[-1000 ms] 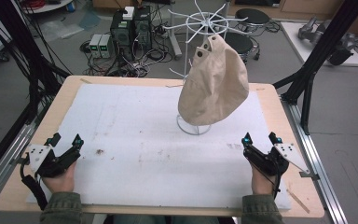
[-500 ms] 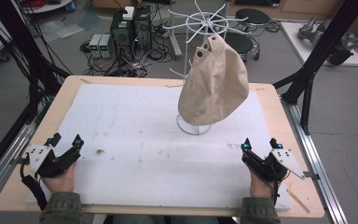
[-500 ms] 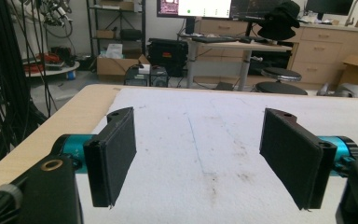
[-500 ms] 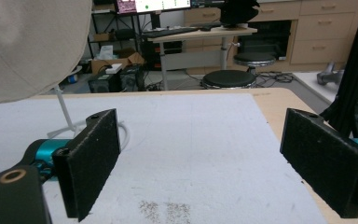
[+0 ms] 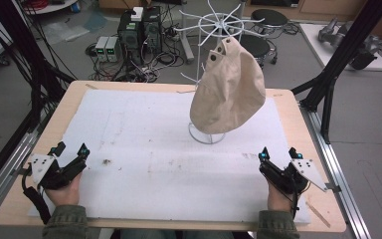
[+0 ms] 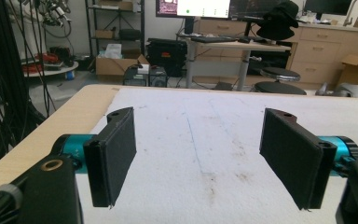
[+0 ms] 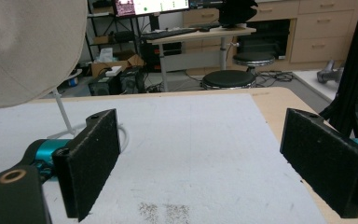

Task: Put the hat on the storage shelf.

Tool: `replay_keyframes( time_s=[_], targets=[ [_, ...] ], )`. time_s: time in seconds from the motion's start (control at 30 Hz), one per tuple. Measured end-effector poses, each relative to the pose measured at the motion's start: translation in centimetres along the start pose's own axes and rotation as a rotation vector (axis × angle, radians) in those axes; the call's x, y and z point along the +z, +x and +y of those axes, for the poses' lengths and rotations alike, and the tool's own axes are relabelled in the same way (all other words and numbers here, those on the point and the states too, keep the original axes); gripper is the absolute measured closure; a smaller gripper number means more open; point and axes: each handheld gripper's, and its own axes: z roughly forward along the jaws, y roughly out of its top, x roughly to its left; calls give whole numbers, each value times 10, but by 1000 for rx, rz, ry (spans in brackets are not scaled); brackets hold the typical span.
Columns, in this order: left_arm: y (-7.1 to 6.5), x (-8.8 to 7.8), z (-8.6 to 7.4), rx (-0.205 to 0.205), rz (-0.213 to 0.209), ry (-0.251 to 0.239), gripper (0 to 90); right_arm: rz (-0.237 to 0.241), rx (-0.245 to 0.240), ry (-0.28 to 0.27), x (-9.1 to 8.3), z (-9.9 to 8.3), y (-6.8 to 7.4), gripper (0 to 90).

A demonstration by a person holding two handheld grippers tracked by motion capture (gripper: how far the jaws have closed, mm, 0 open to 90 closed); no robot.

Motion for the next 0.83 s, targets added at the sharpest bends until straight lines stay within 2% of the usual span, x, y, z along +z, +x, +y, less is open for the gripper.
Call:
replay_keyframes(
  time_s=[0.83],
  targets=[
    [0, 1, -1, -2, -2, 3, 270, 7, 11, 17, 1, -1, 0, 112]
  ],
)
